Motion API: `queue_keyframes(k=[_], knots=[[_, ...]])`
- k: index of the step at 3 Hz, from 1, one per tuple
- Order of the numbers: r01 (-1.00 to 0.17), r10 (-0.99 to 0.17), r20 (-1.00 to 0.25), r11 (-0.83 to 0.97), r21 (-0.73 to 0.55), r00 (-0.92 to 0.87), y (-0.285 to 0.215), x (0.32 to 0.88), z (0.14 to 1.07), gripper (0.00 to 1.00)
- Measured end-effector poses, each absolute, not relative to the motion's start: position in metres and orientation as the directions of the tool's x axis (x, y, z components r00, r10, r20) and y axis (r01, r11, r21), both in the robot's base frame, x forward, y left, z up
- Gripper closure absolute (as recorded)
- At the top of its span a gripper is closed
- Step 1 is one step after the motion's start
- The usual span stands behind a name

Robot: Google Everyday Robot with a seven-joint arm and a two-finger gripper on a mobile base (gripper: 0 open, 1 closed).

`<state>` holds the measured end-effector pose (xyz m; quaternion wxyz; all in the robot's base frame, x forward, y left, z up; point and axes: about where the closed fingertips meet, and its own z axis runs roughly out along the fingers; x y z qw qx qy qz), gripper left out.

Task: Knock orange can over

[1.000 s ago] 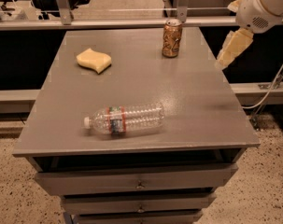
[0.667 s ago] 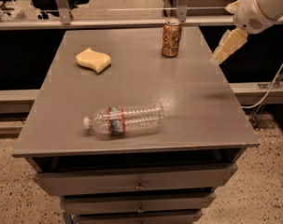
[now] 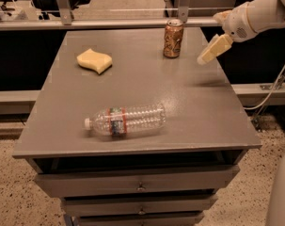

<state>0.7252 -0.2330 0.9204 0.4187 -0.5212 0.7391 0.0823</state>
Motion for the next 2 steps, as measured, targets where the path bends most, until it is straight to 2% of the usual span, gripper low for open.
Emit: queue_keyframes(k=[2], knots=[[-0.847, -0.604, -0.792, 0.466, -0.256, -0.093, -0.200, 0.756, 0.891, 0.00]])
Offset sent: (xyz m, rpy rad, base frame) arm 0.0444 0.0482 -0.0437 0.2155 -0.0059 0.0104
